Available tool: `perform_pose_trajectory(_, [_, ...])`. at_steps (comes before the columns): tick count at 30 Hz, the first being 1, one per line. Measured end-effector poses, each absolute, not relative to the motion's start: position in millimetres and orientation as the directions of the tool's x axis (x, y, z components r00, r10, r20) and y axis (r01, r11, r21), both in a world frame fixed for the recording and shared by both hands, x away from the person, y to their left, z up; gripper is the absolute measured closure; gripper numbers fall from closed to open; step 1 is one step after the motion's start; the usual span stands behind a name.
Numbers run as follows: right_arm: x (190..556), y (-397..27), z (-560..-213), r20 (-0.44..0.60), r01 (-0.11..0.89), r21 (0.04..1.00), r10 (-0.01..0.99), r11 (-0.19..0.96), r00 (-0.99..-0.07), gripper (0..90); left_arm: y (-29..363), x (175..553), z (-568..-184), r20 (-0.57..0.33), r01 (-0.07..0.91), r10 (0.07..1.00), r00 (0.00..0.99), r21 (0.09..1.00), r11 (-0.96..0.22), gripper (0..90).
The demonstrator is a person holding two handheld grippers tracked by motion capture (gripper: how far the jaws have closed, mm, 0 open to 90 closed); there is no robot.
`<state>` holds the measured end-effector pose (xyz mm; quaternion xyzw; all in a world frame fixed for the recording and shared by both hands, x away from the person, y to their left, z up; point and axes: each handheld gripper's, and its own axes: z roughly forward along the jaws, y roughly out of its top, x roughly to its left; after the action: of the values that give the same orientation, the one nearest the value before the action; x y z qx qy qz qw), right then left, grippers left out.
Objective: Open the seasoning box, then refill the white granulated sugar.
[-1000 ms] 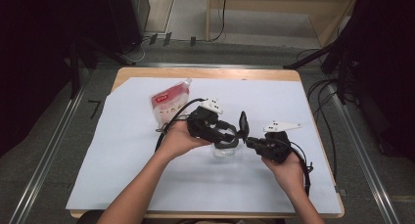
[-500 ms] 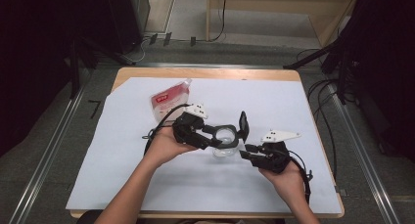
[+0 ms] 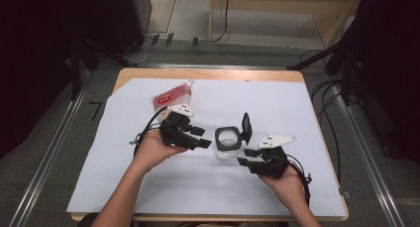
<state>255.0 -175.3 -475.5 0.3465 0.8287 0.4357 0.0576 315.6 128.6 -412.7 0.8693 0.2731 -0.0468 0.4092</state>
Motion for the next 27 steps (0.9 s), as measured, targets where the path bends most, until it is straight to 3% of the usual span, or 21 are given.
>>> perform_pose_trajectory(16, [258.1, -178.4, -476.5, 0.214, 0.53, 0.761, 0.626, 0.375, -0.75, 57.4, 165.1, 316.0, -406.8, -0.244, 0.519, 0.514, 0.823, 0.692, -0.502, 45.8])
perform_pose_trajectory(27, [259.6, -177.1, -476.7, 0.212, 0.527, 0.757, 0.618, 0.387, -0.757, 57.4, 197.8, 316.7, -403.2, -0.262, 0.566, 0.577, 0.773, 0.695, -0.443, 46.3])
